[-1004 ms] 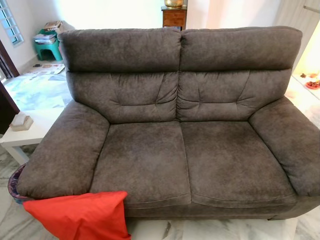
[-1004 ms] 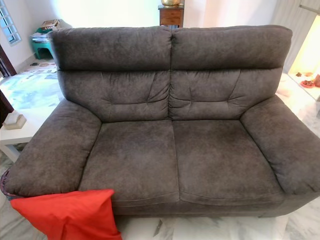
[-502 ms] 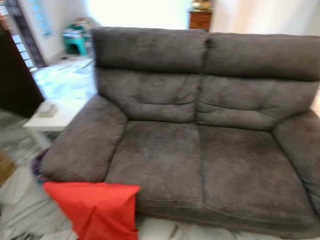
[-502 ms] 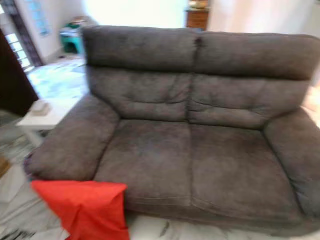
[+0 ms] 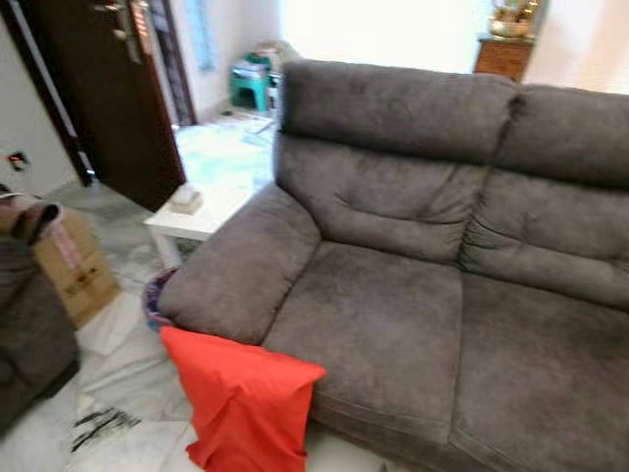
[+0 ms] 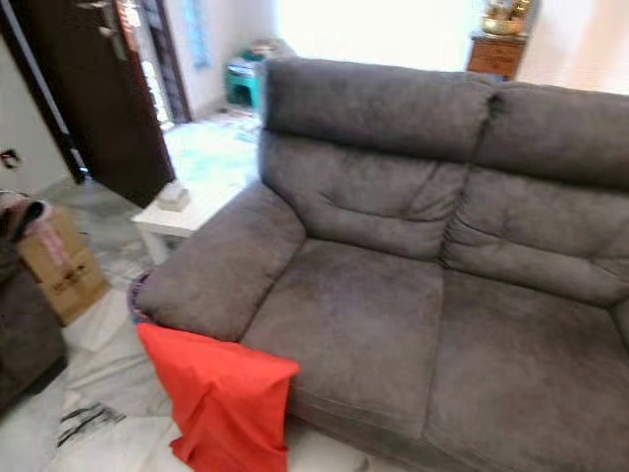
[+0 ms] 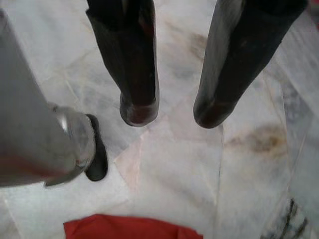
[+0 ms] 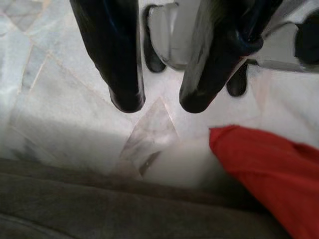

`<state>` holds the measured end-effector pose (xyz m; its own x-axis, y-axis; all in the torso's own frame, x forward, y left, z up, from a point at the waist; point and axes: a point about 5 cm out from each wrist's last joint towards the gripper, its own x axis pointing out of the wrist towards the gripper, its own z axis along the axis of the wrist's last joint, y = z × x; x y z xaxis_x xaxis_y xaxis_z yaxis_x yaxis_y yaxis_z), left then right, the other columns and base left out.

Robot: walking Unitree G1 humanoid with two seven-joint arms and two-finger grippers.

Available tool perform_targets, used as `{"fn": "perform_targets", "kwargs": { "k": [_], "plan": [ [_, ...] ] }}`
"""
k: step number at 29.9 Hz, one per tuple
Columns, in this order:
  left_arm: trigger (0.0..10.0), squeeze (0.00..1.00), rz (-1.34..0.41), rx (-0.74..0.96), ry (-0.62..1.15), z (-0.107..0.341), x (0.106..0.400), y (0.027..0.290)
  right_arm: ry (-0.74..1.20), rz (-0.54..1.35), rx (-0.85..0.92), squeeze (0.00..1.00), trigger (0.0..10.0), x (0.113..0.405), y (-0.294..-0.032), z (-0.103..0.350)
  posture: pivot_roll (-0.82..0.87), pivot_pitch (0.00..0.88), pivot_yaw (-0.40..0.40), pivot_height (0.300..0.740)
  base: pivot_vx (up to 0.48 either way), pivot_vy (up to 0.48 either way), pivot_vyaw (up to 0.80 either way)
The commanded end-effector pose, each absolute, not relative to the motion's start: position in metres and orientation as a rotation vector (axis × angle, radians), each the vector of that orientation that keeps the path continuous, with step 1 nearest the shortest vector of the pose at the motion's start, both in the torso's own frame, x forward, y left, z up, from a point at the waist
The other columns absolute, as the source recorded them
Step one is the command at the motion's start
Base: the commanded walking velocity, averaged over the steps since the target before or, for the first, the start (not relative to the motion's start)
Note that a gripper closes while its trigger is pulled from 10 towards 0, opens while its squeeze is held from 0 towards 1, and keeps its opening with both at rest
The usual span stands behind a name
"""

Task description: Move the pillow to the sofa from floor

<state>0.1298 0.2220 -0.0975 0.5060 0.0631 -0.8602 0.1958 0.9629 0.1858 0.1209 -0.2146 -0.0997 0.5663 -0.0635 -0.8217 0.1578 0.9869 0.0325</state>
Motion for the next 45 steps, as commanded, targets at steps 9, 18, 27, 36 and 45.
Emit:
{"fn": "perform_targets", "kwargs": {
  "k": [9, 18, 27, 36, 45],
  "plan": [
    [10.0, 0.00, -0.062, 0.304, 1.053, -0.097, 0.125, 0.232, 0.954, -0.147, 0.126, 0.00, 10.0, 0.122, -0.210, -0.100, -0.09, 0.000, 0.023, 0.740, 0.000, 0.000, 0.36],
    [10.0, 0.00, -0.047, 0.359, 0.957, -0.087, 0.144, 0.240, 0.855, -0.176, 0.085, 0.00, 10.0, 0.128, -0.213, -0.095, -0.09, 0.000, 0.031, 0.740, 0.000, 0.000, 0.00],
    [10.0, 0.00, -0.047, 0.297, 0.470, -0.034, 0.222, 0.228, 0.498, -0.104, 0.067, 0.00, 10.0, 0.199, -0.222, -0.051, -0.08, 0.010, 0.036, 0.740, 0.000, 0.000, 0.00],
    [10.0, 0.11, -0.071, 0.268, 0.278, -0.017, 0.228, 0.208, 0.366, -0.130, 0.070, 1.00, 10.0, 0.195, -0.230, -0.040, -0.08, 0.023, 0.043, 0.740, 0.000, 0.000, 0.00],
    [10.0, 1.00, -0.054, 0.264, 0.217, -0.005, 0.234, 0.208, 0.366, -0.115, 0.086, 1.00, 10.0, 0.195, -0.222, -0.042, -0.07, 0.025, 0.042, 0.740, 0.000, 0.000, 0.00]
  ]
}}
